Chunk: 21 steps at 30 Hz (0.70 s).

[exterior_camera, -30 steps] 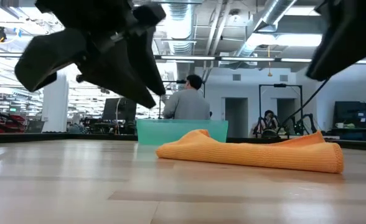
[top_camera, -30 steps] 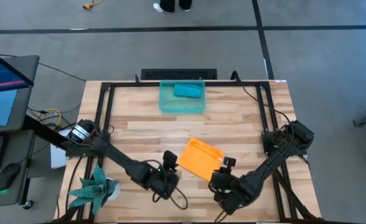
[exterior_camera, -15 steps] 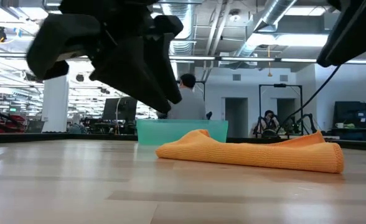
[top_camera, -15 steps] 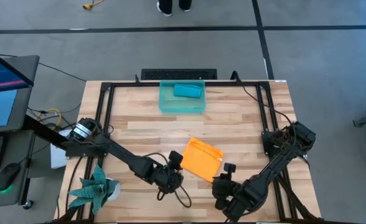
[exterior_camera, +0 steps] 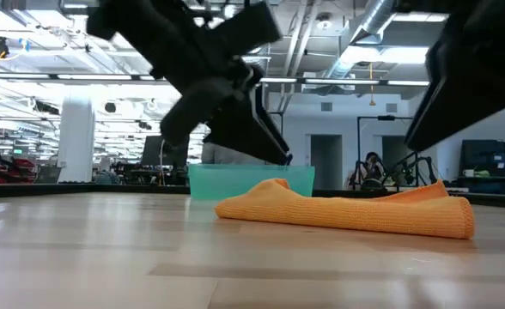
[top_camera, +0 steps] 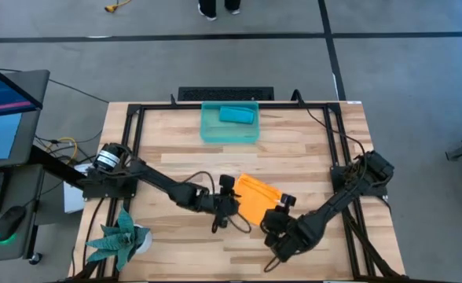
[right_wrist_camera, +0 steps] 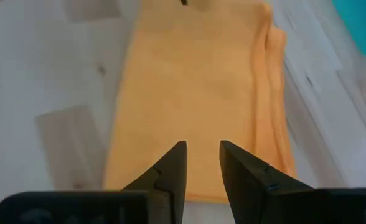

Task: Roll microfiber towels into tight, uniform cylinder then place into a basket
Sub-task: Roll the yellow microfiber cloth

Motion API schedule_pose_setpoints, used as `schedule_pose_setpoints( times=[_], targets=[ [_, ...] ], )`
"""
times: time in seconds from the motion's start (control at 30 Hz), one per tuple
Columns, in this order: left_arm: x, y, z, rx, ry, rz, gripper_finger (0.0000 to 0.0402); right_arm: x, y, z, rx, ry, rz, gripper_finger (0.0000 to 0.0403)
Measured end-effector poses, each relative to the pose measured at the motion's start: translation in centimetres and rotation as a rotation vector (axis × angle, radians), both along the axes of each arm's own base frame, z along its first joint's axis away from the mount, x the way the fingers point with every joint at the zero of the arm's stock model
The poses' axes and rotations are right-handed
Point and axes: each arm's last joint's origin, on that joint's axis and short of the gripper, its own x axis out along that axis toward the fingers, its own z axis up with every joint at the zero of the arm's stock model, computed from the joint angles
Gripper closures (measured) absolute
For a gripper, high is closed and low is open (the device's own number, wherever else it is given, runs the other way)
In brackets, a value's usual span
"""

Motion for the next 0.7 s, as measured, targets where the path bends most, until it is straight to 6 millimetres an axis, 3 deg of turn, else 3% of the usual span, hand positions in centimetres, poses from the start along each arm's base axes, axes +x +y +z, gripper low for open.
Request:
schedule_pose_setpoints(
  times=[0.23,0.7],
  targets=[
    [-0.2,2.9,-1.7,-0.189,0.043,-0.026,0.0276,0.0,-0.6,-0.6,0.034,0.042,-0.022,0.0285],
    [-1.1,6.0,-3.2,-0.372,0.116,0.269,0.0276,0.1,-0.4,-0.5,0.047,0.027,-0.019,0.0285]
  ],
)
